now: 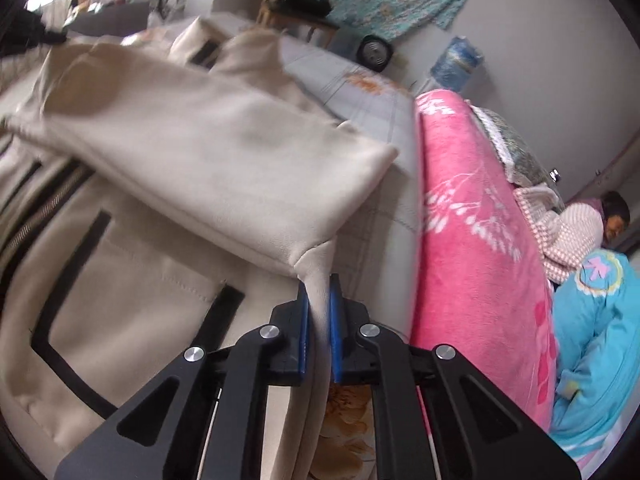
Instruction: Fold large clothes
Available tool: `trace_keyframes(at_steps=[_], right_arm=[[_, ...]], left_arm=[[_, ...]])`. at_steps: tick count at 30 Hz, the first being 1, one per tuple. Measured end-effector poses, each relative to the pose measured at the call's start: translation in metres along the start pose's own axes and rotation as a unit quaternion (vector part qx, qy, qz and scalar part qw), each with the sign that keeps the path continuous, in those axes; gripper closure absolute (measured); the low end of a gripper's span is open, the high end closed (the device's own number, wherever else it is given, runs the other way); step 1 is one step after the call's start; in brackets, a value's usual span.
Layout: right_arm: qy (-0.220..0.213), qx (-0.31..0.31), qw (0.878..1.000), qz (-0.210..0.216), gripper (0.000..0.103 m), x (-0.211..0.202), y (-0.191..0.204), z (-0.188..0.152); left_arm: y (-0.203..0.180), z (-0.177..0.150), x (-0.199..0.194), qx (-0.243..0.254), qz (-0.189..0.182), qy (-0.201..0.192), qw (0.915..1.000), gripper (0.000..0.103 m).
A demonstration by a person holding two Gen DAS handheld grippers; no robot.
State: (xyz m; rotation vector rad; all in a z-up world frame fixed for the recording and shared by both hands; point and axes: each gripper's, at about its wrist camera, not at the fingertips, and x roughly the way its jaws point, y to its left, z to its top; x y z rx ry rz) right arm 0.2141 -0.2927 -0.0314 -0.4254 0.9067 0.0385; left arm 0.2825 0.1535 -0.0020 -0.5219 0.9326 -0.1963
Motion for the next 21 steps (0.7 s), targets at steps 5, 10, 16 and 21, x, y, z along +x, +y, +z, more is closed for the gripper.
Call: trace_keyframes(at_steps=[5,10,16,21], right_arm=[[0.03,0.079,0.995,0.046,0.094,0.023,-0.021,-0.012],[0.035,0.058,0.997,0.041,0.074,0.02,-0.02,-0.018],[0.009,0.082,0.984,0.159,0.032,-0.018,-0.054,-0.024],[-0.038,0.169,0.962,0.211,0.029,-0.016,-0.087,0.014]], left_arm=[[0.017,-0.004,0.032,-0.025,0.029,0.035,0.9986,0.1],[0.032,-0.01,0.042,-0.036,0.029,0.039,0.9981,0.099],[0.013,-0.012,0.006,0.033,0.055,-0.019,0.9978,0.094],[-0.019,-0.02,-0.001,0.101,0.019,-0.019,0.9945,0.088]])
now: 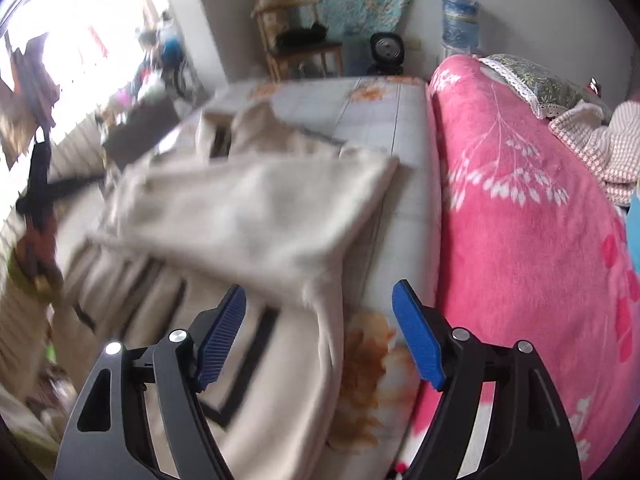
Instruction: Fold large clothes
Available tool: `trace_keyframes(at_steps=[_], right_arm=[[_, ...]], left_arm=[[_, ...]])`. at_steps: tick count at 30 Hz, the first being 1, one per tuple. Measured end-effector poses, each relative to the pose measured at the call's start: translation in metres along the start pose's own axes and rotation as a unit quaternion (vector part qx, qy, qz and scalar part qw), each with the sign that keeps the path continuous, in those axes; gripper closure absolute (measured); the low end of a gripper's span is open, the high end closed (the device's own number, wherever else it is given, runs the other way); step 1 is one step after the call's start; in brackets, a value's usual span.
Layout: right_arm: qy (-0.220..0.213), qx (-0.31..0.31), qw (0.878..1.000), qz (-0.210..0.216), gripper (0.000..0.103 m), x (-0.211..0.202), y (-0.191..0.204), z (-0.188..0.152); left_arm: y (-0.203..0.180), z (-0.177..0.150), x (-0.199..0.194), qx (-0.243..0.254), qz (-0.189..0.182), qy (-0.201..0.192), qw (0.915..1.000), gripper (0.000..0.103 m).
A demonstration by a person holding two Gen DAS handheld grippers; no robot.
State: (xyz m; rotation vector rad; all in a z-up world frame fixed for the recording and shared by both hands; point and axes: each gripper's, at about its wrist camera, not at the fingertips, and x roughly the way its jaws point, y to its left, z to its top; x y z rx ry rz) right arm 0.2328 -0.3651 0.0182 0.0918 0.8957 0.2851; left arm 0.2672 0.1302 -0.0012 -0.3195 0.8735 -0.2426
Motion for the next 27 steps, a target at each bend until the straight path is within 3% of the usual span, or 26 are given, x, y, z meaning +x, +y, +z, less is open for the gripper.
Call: trace_keyframes(at_steps=[3,5,7,11,15,17,19,22,24,27], right_arm=[[-0.007,0.023,1.0,0.004,0.031,0.03,-0.001,0.031],[0.012,0.024,1.0,0.01,0.046,0.06,0.003,0.046],[0.038,0.009,0.999,-0.016,0.052,0.093,0.008,0.056],[0.075,0.004,0.992,-0.097,0.06,0.146,-0.008,0.067],[0.051,0.035,0.992,-0.108,0.077,0.156,-0.031,0.077],[0.049,0.049,0.99,-0.123,0.08,0.153,-0.033,0.082],[0.037,0.053,0.989,-0.136,0.08,0.139,-0.026,0.082],[0.016,0.023,0.996,-0.086,0.077,0.108,0.007,0.073],[0.024,-0.009,0.998,-0.063,0.064,0.096,0.037,0.057],[0.052,-0.039,0.996,-0.054,0.057,0.1,0.071,0.031]], left_arm=[[-0.018,-0.009,0.028,0.024,0.018,0.054,0.9981,0.087],[-0.023,-0.018,0.045,0.037,0.035,0.072,0.9961,0.087],[-0.021,-0.028,0.057,0.042,0.056,0.084,0.994,0.087],[-0.016,-0.033,0.054,0.039,0.045,0.07,0.9957,0.087],[-0.016,-0.035,0.054,0.044,0.042,0.066,0.9959,0.087],[-0.017,-0.036,0.052,0.049,0.043,0.061,0.996,0.087],[-0.017,-0.037,0.05,0.049,0.044,0.059,0.9961,0.086],[-0.021,-0.036,0.037,0.05,0.04,0.043,0.997,0.067],[-0.026,-0.037,0.03,0.064,0.034,0.039,0.9966,0.058],[-0.035,-0.043,0.037,0.089,0.048,0.065,0.9927,0.053]])
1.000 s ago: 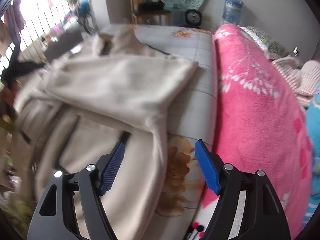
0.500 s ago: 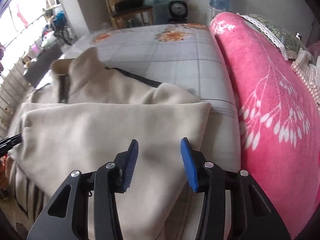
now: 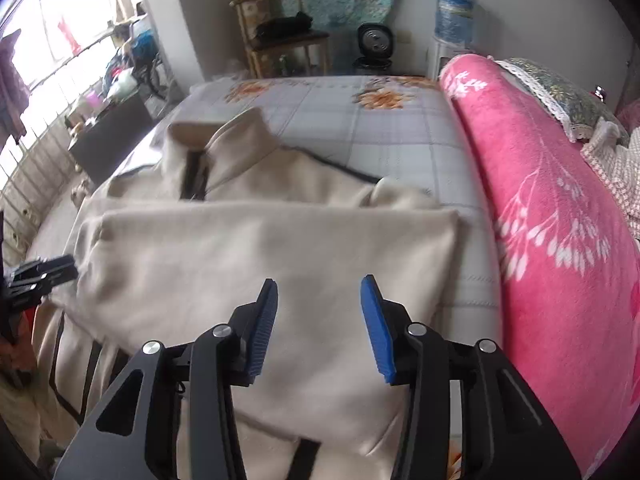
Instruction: Fold large clothes
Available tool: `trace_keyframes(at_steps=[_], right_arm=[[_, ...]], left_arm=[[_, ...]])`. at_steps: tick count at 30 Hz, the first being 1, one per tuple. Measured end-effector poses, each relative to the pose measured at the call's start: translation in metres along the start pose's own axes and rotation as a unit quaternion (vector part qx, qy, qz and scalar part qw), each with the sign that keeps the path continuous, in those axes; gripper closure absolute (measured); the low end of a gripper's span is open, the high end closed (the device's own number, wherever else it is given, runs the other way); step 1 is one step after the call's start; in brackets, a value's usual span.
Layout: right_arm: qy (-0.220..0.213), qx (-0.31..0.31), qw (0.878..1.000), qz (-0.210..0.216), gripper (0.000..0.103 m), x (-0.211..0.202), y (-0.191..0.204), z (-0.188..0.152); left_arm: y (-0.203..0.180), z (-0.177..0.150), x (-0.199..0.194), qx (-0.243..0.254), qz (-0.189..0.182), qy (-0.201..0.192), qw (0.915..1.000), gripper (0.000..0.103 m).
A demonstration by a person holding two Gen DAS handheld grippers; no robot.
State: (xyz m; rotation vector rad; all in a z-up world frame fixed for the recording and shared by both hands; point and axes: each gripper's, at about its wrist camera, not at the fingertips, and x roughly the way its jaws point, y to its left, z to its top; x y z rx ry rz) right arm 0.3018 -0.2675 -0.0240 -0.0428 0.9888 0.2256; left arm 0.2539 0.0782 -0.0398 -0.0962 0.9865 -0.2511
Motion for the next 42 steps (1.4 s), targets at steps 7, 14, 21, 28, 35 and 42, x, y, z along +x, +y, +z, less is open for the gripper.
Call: trace_keyframes(at_steps=[7,14,21,28,35,42], right_arm=[[0.017,0.037,0.997,-0.058,0.045,0.012,0.017,-0.026],[-0.011,0.012,1.0,-0.017,0.038,0.022,0.051,-0.016],[-0.032,-0.006,0.999,-0.039,0.036,0.02,0.067,-0.029],[-0.03,-0.007,0.996,-0.082,0.03,0.034,0.057,-0.035],[-0.044,0.032,0.997,-0.049,0.024,-0.015,0.058,-0.054],[-0.041,0.066,0.997,0.002,0.015,-0.047,0.061,-0.113]], left_arm=[[-0.005,0.0,0.006,0.01,0.026,0.015,0.9995,0.046],[-0.026,0.003,0.01,0.022,0.033,0.023,0.9989,0.033],[-0.036,-0.008,0.021,0.055,0.09,0.021,0.9942,0.028],[-0.031,-0.008,0.023,0.044,0.102,0.025,0.9935,0.021],[-0.033,-0.017,-0.014,0.024,0.1,0.008,0.9947,0.021],[-0.043,-0.065,-0.062,0.008,0.085,-0.001,0.9963,0.019]])
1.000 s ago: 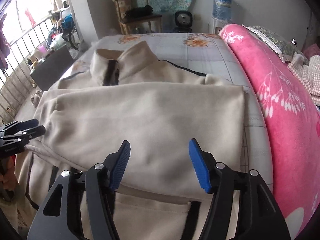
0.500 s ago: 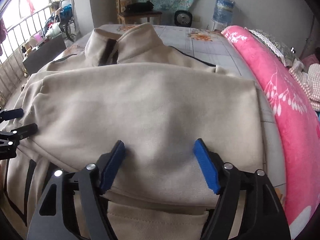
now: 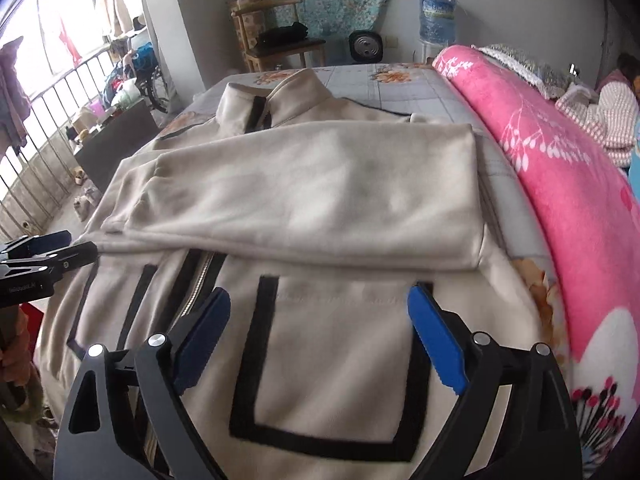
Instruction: Fold large clothes
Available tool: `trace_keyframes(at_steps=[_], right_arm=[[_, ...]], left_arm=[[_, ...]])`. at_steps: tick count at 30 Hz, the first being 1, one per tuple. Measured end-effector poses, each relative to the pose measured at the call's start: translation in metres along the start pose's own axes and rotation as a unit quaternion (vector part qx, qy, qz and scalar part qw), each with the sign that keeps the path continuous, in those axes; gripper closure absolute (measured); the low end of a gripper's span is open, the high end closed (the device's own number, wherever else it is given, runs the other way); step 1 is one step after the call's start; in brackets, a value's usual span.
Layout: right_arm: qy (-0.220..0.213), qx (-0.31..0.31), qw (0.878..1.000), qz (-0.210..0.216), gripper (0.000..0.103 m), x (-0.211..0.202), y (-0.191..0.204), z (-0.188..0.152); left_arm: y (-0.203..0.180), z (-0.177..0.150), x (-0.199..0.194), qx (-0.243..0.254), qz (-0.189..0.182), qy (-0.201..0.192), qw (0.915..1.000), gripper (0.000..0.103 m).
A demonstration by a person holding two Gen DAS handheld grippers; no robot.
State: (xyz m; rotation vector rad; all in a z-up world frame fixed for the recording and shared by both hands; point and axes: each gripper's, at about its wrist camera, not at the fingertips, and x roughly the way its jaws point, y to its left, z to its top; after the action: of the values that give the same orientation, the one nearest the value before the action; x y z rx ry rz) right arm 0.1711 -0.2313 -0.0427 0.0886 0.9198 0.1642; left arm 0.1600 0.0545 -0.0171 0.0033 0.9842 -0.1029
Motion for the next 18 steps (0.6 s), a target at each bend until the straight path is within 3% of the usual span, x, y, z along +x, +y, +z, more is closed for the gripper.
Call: trace_keyframes(at_steps=[8,13,18], right_arm=[[0.021,-0.024,0.999,-0.02,0.011,-0.023,0.017,-0.061],[0.034,-0.036,0.998,-0.045,0.01,-0.01,0.022,-0.08],[0.016,-0.044,0.997,-0.058,0.006,-0.006,0.025,-0.085]], left_arm=[[-0.024,-0.058,-0.018,0.023,0.004,0.009,0.9997,0.019],[-0.033,-0.081,-0.01,0.035,0.024,0.015,0.999,0.018],[-0.032,-0.09,-0.004,0.038,0.045,0.009,0.9983,0.014]])
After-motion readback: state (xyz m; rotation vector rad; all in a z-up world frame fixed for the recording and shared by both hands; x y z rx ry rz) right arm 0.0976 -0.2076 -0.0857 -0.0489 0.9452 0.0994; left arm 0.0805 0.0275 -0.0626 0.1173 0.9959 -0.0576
